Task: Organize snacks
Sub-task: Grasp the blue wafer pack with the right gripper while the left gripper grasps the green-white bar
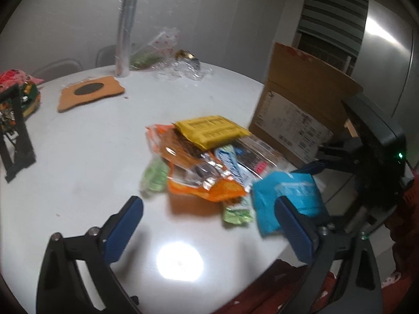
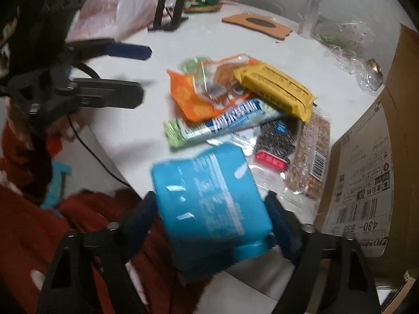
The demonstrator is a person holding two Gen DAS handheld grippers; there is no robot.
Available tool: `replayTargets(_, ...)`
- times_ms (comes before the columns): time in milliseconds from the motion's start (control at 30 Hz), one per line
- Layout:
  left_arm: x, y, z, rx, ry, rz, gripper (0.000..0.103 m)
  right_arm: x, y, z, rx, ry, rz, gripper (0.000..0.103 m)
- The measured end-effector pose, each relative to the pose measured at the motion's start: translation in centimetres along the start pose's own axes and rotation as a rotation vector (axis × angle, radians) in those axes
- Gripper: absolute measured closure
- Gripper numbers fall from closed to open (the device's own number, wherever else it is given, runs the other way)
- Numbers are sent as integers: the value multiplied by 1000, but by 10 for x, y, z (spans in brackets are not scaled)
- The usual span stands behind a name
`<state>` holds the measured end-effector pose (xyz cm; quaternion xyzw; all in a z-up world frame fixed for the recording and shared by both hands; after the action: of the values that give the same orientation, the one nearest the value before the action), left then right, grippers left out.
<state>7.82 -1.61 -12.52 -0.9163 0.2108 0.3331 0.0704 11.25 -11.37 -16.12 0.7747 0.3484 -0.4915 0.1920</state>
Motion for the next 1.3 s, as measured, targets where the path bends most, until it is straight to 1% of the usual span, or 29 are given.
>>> replayTargets(33, 2, 4, 1, 2, -3, 12, 16, 0, 1, 1, 6, -3, -3, 31)
replayTargets(67, 4, 8, 2, 4, -8, 28, 18, -1, 2, 2, 18, 7, -9, 33)
replayTargets(133, 7, 16, 4, 12, -14, 53, 28, -4, 3, 6, 50, 24, 0, 33)
replayTargets(167, 9, 19, 4, 16, -18, 62, 32, -5, 5, 7, 67, 31, 7, 34)
replayTargets(233, 16, 24, 4, 26, -35, 73, 43, -8, 11, 12, 154, 60, 37, 34)
replayTargets(267, 19, 26, 4, 30, -44, 73, 45, -9, 12, 14, 185, 79, 56, 34)
replayTargets(333, 28, 29, 4, 35, -62, 64, 57, -10, 9, 16, 212, 116, 98, 34)
replayTargets(400, 35, 31, 4, 40, -79, 32, 61, -13, 8, 21, 263, 160, 149, 34)
replayTargets(467, 41, 33, 3, 46, -88, -7, 63, -15, 9, 24, 306, 191, 172, 34)
replayTargets(500, 43, 34, 3, 44, -89, -13, 73, -17, 9, 26, 331, 214, 188, 34)
replayTargets(533, 45, 34, 3, 41, -94, -26, 77, -18, 9, 29, 355, 234, 198, 34)
replayTargets(600, 46, 34, 5, 50, -99, -42, 78, -20, 11, 30, 389, 265, 203, 34)
replayTargets(700, 38, 33, 12, 47, -97, -22, 78, -22, 14, 29, 428, 296, 195, 34)
replayTargets(833, 16, 29, 30, 63, -109, -21, 78, -21, 14, 27, 422, 302, 193, 35)
replayTargets(967, 1, 23, 42, 62, -125, -30, 77, -20, 14, 28, 415, 305, 173, 35)
replayTargets(1000, 1, 23, 42, 60, -124, -33, 76, -20, 15, 28, 416, 309, 165, 35)
replayTargets(1100, 8, 27, 36, 63, -113, -37, 66, -21, 17, 25, 431, 323, 143, 35)
replayTargets(1167, 16, 28, 30, 63, -108, -51, 66, -22, 17, 25, 428, 332, 139, 35)
replayTargets(1300, 30, 26, 19, 72, -110, -105, 66, -22, 16, 21, 409, 354, 133, 35)
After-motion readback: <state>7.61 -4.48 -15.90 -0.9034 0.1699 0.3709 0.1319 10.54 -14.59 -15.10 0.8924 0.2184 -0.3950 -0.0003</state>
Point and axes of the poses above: each gripper's, at about its wrist camera, not at the fingertips, and x roughly the way its jaws point, y to its right, z to its underside, the point moved 6 cm from there along x, roughly the way its jaws point, and after that the axes turned 15 degrees about x, right-handed, at the moved point
